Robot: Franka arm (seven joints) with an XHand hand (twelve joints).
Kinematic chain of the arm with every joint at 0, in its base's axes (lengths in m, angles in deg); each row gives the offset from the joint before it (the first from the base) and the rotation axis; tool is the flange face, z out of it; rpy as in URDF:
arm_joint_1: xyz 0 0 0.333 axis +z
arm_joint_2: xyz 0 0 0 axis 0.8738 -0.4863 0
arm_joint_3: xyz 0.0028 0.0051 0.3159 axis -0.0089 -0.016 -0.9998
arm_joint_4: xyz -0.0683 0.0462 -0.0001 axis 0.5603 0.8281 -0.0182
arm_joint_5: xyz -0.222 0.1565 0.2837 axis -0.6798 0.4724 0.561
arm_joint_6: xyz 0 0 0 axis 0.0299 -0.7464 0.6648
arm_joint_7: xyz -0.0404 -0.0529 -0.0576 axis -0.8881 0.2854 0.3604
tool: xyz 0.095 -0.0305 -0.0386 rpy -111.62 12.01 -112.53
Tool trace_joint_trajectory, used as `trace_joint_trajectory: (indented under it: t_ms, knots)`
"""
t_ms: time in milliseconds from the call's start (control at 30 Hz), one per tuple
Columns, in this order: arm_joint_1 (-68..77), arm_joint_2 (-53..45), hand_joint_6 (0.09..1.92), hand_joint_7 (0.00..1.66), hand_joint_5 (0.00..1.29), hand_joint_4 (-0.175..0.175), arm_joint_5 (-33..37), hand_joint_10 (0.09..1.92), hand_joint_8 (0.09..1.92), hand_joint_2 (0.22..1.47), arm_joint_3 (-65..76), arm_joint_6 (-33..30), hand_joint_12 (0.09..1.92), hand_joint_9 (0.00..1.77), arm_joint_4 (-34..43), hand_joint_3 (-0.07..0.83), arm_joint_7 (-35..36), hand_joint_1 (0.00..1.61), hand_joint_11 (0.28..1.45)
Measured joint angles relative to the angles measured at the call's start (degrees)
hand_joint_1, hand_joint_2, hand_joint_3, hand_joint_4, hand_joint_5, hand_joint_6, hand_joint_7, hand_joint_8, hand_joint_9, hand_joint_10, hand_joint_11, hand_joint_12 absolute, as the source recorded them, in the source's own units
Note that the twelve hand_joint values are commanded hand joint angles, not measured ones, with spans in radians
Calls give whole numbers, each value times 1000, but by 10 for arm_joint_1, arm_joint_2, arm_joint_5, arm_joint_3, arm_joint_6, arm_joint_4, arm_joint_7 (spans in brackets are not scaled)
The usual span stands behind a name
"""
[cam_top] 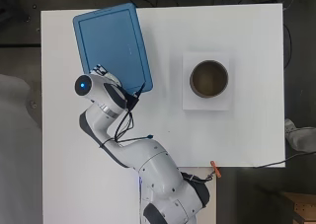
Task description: Teleoperate dual arm-hand system to remove items from a box
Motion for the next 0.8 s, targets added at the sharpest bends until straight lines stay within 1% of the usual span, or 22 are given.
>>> trace_joint_trajectory:
  t_ms: [267,367,467,567,700,800]
  knots:
    - [-27,15,87,370,156,37,2,87,87,992,-2,-6,87,453,-9,-3,0,135,463]
    - [-33,18,87,364,156,40,2,87,87,987,-3,-6,87,450,-15,-4,1,123,463]
    - [-36,12,87,359,196,41,0,87,87,964,-4,-5,87,440,-19,-12,25,106,454]
    - [-75,40,87,358,220,30,-10,87,87,959,-33,-10,87,437,-61,-10,32,103,443]
    - [-193,121,87,367,216,4,-15,87,87,977,-97,-8,87,434,-137,0,56,136,443]
    - [-281,179,87,385,223,-3,-20,87,87,987,-141,-2,87,437,-190,3,80,175,440]
